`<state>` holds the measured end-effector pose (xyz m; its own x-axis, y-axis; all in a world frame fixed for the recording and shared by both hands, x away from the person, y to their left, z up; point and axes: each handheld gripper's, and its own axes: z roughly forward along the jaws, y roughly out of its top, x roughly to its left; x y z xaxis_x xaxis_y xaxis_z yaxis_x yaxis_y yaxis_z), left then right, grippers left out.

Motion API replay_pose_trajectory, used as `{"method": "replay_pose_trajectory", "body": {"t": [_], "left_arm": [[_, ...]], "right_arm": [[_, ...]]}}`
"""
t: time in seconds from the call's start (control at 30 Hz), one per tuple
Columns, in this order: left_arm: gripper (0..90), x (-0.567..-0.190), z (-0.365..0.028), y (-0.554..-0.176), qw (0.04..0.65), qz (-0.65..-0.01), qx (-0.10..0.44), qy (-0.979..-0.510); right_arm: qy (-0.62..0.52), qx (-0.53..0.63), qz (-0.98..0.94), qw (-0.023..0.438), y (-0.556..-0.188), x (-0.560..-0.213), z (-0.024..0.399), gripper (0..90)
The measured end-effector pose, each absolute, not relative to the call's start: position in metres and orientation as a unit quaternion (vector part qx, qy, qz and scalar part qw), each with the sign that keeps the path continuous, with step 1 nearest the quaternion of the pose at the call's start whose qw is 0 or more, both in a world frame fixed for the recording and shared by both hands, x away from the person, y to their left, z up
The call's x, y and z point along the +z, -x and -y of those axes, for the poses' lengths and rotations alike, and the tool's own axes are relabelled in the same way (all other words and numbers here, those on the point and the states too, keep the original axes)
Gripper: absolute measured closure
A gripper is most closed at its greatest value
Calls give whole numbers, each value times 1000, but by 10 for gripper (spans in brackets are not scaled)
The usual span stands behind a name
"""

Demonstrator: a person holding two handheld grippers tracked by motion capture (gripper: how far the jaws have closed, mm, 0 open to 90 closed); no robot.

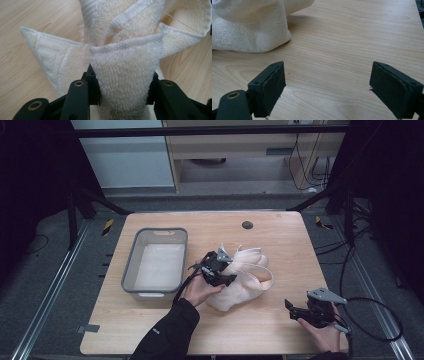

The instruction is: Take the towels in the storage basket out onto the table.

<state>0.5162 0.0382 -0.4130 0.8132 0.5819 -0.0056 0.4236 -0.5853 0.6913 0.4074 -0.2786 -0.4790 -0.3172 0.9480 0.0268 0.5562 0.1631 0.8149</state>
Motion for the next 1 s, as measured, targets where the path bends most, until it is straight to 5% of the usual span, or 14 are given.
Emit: {"method": "replay_pose_trajectory", "body": {"t": [1.0], "left_arm": [[296,-388,-60,-491,388,-252,124,-878]], "right_arm": [[-539,383,-706,252,-407,-482,286,104]]}}
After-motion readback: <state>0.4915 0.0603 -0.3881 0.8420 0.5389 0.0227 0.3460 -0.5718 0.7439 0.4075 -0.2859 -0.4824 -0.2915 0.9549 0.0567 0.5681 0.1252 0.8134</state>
